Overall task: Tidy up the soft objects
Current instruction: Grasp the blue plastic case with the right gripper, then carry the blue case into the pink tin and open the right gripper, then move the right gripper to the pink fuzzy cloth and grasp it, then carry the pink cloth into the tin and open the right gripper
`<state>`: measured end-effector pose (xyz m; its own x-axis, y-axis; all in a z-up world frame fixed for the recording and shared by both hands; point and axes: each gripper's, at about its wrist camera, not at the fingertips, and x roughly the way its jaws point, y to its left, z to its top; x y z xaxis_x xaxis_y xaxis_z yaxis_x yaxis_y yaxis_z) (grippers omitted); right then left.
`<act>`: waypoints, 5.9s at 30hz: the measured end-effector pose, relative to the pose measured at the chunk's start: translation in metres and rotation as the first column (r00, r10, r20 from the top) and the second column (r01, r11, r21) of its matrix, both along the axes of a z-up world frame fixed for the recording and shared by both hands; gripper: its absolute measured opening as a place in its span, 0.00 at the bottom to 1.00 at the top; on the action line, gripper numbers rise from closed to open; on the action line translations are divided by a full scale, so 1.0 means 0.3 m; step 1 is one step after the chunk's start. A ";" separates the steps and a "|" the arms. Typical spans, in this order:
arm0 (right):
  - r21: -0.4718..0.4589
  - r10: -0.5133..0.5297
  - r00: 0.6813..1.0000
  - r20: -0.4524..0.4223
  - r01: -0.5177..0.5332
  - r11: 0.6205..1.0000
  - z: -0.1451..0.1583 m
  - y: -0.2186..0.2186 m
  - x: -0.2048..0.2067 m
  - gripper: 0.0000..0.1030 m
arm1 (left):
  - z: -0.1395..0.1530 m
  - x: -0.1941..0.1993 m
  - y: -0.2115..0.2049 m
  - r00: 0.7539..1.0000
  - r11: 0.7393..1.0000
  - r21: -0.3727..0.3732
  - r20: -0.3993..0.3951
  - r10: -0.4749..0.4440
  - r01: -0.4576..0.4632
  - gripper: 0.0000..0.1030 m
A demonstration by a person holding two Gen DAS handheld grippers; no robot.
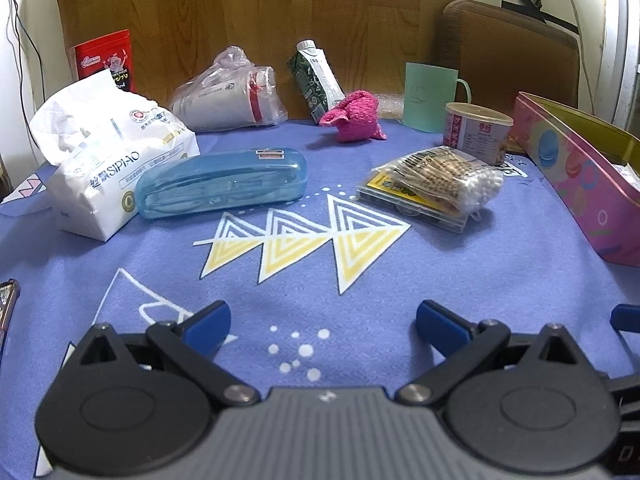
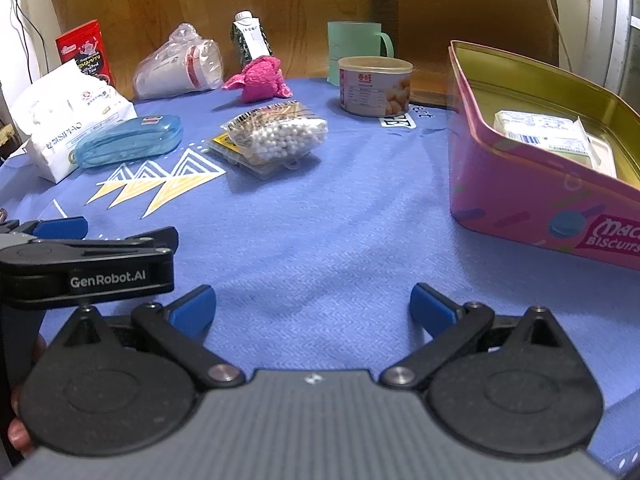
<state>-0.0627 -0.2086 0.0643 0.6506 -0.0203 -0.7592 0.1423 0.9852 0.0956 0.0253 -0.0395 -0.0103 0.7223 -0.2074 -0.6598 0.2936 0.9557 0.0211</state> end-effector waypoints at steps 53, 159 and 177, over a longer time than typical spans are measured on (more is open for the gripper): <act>0.137 0.551 0.812 0.194 -0.578 0.804 0.085 0.287 0.465 0.84 | 0.012 0.081 0.538 0.959 0.797 -0.554 -0.014 0.283 -0.243 1.00; 0.151 0.572 0.817 0.071 -0.576 0.803 0.067 0.080 0.213 0.39 | 0.063 0.200 0.242 0.987 0.896 -0.441 0.113 0.112 -0.051 0.92; -0.051 0.392 0.897 0.204 -0.390 0.919 -0.013 -0.155 -0.165 0.59 | 0.052 -0.103 -0.088 0.918 0.810 -0.498 -0.064 -0.392 0.310 0.97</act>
<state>-0.1122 -0.2550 0.0606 0.7490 0.2620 -0.6086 -0.2763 0.9583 0.0725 -0.0057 -0.0659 0.0054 0.4357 -0.7390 -0.5140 0.5715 0.6682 -0.4764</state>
